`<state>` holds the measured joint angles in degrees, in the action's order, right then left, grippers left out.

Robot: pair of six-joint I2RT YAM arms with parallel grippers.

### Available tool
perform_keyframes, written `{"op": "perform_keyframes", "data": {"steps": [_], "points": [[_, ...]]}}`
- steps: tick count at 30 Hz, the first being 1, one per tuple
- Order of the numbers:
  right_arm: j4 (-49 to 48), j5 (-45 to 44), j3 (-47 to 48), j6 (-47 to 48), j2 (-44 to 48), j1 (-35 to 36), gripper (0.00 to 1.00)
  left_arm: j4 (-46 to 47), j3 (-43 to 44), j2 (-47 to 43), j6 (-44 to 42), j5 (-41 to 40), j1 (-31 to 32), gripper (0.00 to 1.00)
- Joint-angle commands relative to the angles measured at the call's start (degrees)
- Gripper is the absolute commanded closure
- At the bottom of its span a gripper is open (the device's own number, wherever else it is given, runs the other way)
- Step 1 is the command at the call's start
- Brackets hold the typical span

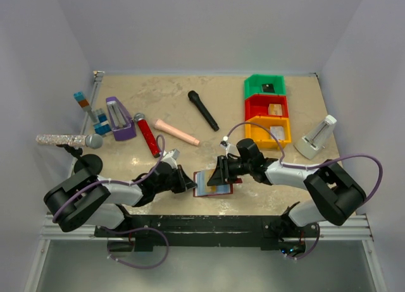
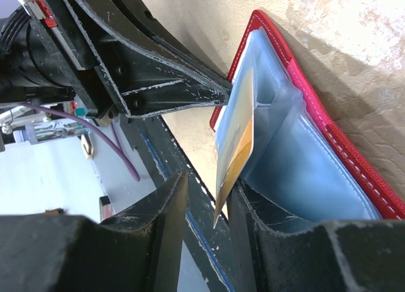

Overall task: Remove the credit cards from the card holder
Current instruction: Remove the credit card from the card holder.

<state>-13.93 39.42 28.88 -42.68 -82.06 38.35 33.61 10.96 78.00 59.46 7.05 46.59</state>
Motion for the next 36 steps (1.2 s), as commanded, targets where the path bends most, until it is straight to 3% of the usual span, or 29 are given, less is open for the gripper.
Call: {"op": "perform_keyframes", "data": {"steps": [1, 20, 25, 30, 36], "points": [[0.2, -0.7, 0.2, 1.3, 2.3, 0.2, 0.65, -5.9, -2.5, 1.2, -1.2, -2.7, 0.3, 1.0], [3.2, -2.2, -0.1, 3.1, 3.8, -1.1, 0.77, -8.1, -3.7, -2.1, -1.5, -4.1, 0.1, 1.0], [3.6, -2.2, -0.1, 3.4, 4.0, -1.3, 0.85, -9.4, -3.8, -3.5, -1.6, -4.6, 0.1, 1.0], [5.5, -2.5, 0.3, 4.0, 4.7, -1.5, 1.0, -11.1, -4.4, -5.6, -1.5, -5.1, 0.1, 1.0], [10.5, -4.7, 1.0, 5.8, 7.6, -1.9, 1.0, -15.1, -5.9, -11.8, -0.9, -6.7, 0.1, 1.0]]}}
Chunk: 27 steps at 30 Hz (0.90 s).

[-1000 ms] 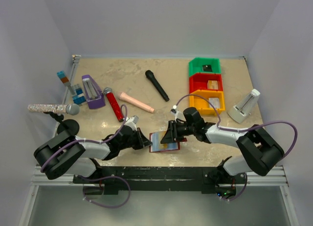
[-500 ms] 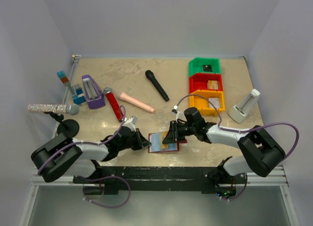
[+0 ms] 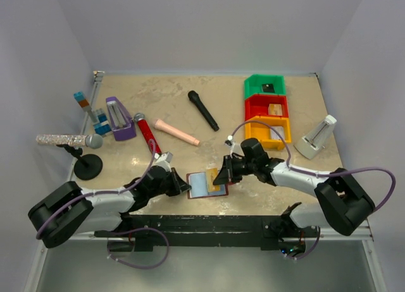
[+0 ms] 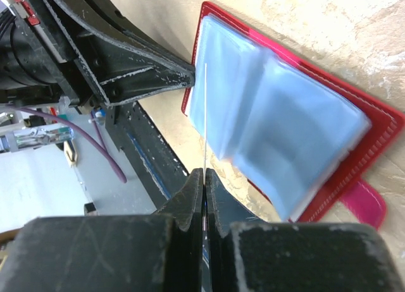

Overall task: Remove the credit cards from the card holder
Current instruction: Remove the credit card from the card holder, then place the credit card at the center of the board.

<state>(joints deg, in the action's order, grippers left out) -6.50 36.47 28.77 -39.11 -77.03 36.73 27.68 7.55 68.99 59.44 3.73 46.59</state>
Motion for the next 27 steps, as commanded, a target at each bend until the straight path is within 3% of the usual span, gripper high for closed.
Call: {"op": "perform_keyframes", "data": {"steps": [1, 17, 19, 21, 22, 24, 27], "points": [[3.6, -1.9, 1.3, 2.5, 3.1, -0.2, 1.0, -10.2, -2.5, -4.2, -1.0, -3.5, 0.2, 1.0], [10.4, -3.4, 1.2, 2.9, 13.4, -0.2, 1.0, -39.4, 2.0, -29.6, -6.0, -10.8, -0.9, 0.98], [10.7, -3.8, 1.3, 2.8, 15.1, -0.1, 1.0, -41.4, 3.4, -32.8, -7.1, -10.6, -1.0, 0.77], [10.0, -3.6, 1.1, 2.3, 16.8, -0.1, 1.0, -43.1, 4.8, -36.5, -7.2, -10.8, -0.9, 0.47], [8.6, -3.3, 0.8, 1.7, 17.6, -0.2, 1.0, -43.6, 5.3, -38.4, -7.1, -10.8, -1.0, 0.38], [3.4, -2.8, -0.5, -0.9, 19.8, -0.1, 1.0, -42.6, 5.9, -42.7, -6.1, -10.8, -1.0, 0.3], [-7.5, -2.6, -2.6, -7.9, 21.8, -0.1, 1.0, -33.5, 4.1, -45.3, -4.0, -7.4, -0.8, 0.28]]}}
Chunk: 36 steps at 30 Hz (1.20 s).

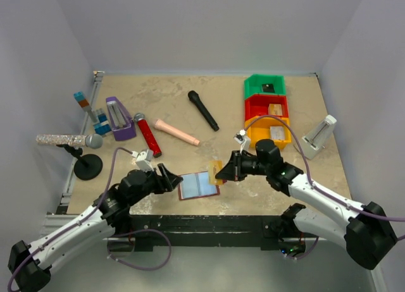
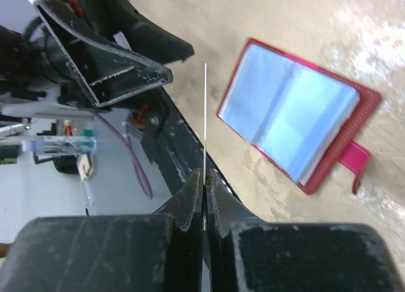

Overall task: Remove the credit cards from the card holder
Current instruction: Place the credit card at the center of the board.

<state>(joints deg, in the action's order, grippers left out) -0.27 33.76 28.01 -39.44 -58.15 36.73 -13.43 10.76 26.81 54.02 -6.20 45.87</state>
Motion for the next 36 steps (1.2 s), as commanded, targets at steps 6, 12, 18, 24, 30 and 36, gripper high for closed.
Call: {"op": "perform_keyframes", "data": {"steps": [6, 12, 18, 24, 30, 36], "points": [[-27.5, 1.7, -1.0, -13.9, 0.8, 2.6, 1.0, 35.5, -3.4, 1.6, 3.5, 10.8, 0.2, 0.31], [-30.0, 1.5, -0.9, -14.6, 0.0, 5.6, 1.0, 44.2, -1.3, 8.4, 2.5, 15.6, 0.6, 0.34], [-27.8, 0.3, 0.1, -13.3, -0.4, 7.9, 1.0, 49.7, -2.7, 11.3, 3.4, 17.2, 1.1, 0.38], [-28.6, 0.0, 0.3, -14.0, -1.0, 8.6, 1.0, 50.9, -3.6, 9.5, 3.1, 17.2, 1.2, 0.41], [-27.5, -3.3, -1.0, -14.3, 1.8, 8.5, 1.0, 45.0, -5.1, 4.0, 3.2, 13.7, 1.1, 0.36], [-26.1, -3.5, -0.8, -13.8, 2.9, 8.6, 1.0, 38.7, -4.7, 0.3, 1.9, 12.0, 1.1, 0.33]]}}
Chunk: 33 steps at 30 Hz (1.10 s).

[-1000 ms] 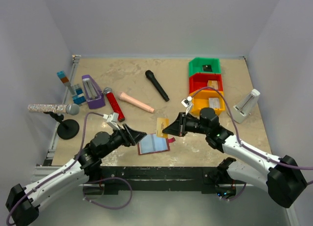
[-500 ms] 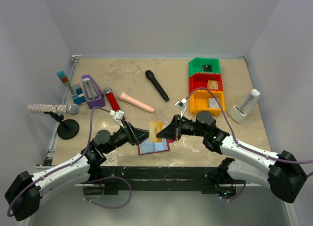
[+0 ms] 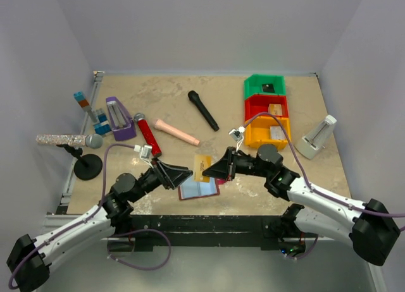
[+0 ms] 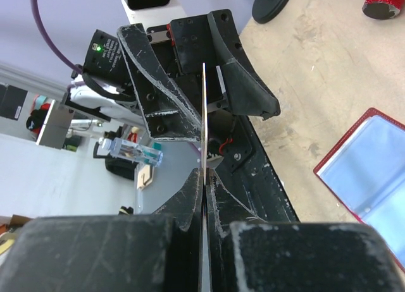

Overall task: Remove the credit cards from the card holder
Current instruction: Place the credit card at the center of the board.

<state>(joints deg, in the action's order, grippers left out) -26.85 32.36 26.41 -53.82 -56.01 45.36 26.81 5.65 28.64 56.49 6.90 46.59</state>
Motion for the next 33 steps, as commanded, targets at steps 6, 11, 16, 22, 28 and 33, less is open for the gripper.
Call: {"op": "perform_keyframes", "data": {"steps": [6, 11, 16, 22, 28, 33], "points": [[-0.6, -1.6, 0.9, -0.5, -0.3, -0.1, 1.0, 2.5, 0.0, -0.8, -0.3, 0.3, 0.3, 0.33], [-2.6, 0.9, 1.8, -1.2, -1.8, -0.1, 1.0, 10.3, -1.2, 0.8, -0.1, 3.4, 0.3, 0.35], [-3.6, 0.2, 1.2, -2.2, -2.0, 0.0, 1.0, 15.2, -1.9, 1.9, 0.3, 5.3, 0.3, 0.35], [4.9, -4.8, 0.8, 2.6, 6.8, -0.1, 1.0, 5.9, -1.3, -3.0, -0.7, 1.5, 0.3, 0.34], [6.3, -3.4, 1.2, 2.8, 6.4, -0.1, 1.0, 3.9, -0.5, -4.0, -1.5, 1.5, 0.3, 0.32], [1.6, 0.7, 2.4, 0.7, 2.5, -0.1, 1.0, 12.1, -0.5, -1.4, -1.1, 6.0, 0.3, 0.33]]}}
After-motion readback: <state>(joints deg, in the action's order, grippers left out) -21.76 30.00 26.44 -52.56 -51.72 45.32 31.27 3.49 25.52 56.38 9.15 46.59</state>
